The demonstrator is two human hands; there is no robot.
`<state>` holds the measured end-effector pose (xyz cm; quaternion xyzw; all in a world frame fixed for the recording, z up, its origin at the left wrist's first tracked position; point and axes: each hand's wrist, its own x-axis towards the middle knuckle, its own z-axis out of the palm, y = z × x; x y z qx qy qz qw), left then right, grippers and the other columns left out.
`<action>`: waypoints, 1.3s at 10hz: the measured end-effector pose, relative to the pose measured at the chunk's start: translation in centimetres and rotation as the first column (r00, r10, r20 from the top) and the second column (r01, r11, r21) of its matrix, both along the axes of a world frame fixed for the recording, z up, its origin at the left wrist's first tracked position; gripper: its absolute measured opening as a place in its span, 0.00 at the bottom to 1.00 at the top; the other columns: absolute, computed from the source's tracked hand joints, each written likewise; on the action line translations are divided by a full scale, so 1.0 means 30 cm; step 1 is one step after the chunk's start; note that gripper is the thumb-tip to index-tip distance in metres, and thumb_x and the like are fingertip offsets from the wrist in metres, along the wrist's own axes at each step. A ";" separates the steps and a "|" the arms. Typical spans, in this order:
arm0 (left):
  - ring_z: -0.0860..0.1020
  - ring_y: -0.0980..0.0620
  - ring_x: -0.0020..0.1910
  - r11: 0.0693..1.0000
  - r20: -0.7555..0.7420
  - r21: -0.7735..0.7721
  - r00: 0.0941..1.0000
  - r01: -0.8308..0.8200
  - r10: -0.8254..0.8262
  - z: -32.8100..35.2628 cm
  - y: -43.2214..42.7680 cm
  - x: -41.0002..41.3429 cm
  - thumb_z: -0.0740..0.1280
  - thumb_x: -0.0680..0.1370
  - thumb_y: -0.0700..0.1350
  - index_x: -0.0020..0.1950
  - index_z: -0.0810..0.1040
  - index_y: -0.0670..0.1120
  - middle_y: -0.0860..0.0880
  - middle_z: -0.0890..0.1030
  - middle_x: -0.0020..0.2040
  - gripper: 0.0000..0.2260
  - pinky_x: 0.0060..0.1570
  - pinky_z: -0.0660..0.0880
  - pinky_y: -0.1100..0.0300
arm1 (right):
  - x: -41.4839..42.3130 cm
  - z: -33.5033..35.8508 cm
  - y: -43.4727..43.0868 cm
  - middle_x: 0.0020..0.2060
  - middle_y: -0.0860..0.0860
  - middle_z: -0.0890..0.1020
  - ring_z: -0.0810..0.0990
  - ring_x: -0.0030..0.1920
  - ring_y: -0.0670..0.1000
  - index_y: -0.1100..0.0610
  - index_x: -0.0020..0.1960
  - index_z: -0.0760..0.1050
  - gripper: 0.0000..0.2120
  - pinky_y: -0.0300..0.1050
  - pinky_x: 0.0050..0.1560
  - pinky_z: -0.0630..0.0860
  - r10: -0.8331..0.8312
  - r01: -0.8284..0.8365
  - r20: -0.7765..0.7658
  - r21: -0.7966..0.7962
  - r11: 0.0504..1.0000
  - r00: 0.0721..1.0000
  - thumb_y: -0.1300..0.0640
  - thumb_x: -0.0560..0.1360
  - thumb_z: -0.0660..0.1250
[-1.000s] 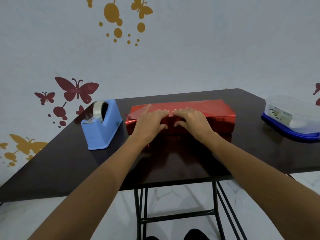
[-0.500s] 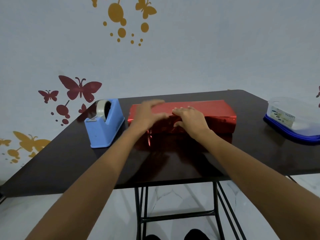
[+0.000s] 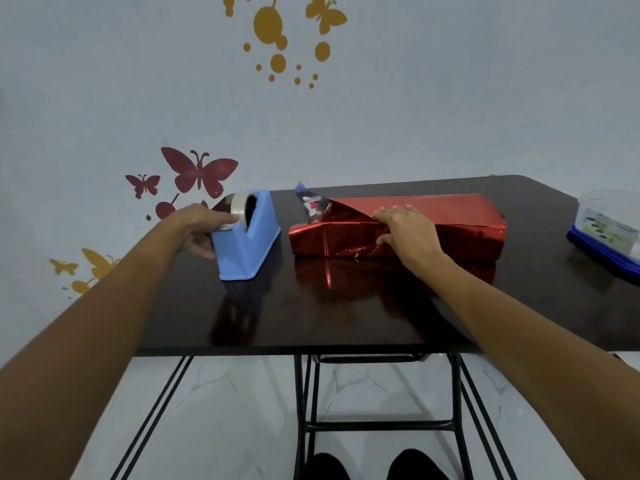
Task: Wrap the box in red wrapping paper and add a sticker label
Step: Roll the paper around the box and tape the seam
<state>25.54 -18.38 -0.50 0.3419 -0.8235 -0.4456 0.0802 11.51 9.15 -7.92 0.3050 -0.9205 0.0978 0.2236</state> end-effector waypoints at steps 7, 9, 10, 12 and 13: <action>0.79 0.46 0.44 0.915 -0.011 0.393 0.994 -0.093 0.106 0.016 -0.033 -0.012 0.70 0.75 0.41 0.47 0.77 0.41 0.44 0.79 0.47 0.05 0.29 0.76 0.39 | -0.027 -0.033 -0.001 0.70 0.54 0.68 0.65 0.71 0.55 0.48 0.75 0.58 0.26 0.54 0.68 0.60 0.002 0.011 -0.086 0.146 0.989 0.996 0.55 0.79 0.62; 0.77 0.47 0.50 0.849 -0.144 0.528 0.988 0.031 0.053 0.027 -0.031 -0.007 0.68 0.77 0.44 0.51 0.76 0.41 0.46 0.77 0.52 0.07 0.32 0.74 0.31 | -0.036 -0.043 -0.007 0.70 0.55 0.68 0.65 0.71 0.56 0.47 0.74 0.60 0.26 0.55 0.69 0.60 -0.007 0.017 -0.091 0.112 0.994 0.996 0.55 0.78 0.63; 0.77 0.47 0.50 0.847 -0.172 0.527 0.985 0.075 0.020 0.024 -0.032 0.001 0.67 0.77 0.44 0.48 0.75 0.41 0.45 0.77 0.51 0.07 0.31 0.74 0.33 | -0.036 -0.044 -0.008 0.70 0.54 0.68 0.65 0.71 0.55 0.47 0.74 0.60 0.26 0.55 0.69 0.59 -0.007 0.016 -0.091 0.099 0.995 0.996 0.55 0.78 0.63; 0.75 0.42 0.60 0.834 -0.337 0.530 0.941 0.155 0.039 -0.025 -0.061 0.020 0.69 0.75 0.41 0.46 0.77 0.41 0.42 0.77 0.56 0.04 0.34 0.77 0.33 | -0.045 -0.052 -0.012 0.69 0.54 0.70 0.66 0.70 0.55 0.47 0.73 0.62 0.26 0.55 0.68 0.60 -0.004 0.010 -0.094 0.063 0.998 0.996 0.56 0.77 0.64; 0.79 0.42 0.55 0.826 -0.434 0.523 0.900 0.209 0.048 -0.059 -0.062 0.047 0.68 0.75 0.41 0.47 0.75 0.42 0.42 0.77 0.59 0.03 0.37 0.79 0.36 | -0.048 -0.055 -0.013 0.69 0.55 0.69 0.66 0.70 0.55 0.47 0.73 0.62 0.25 0.55 0.68 0.59 -0.008 0.013 -0.095 0.055 0.998 0.995 0.56 0.77 0.64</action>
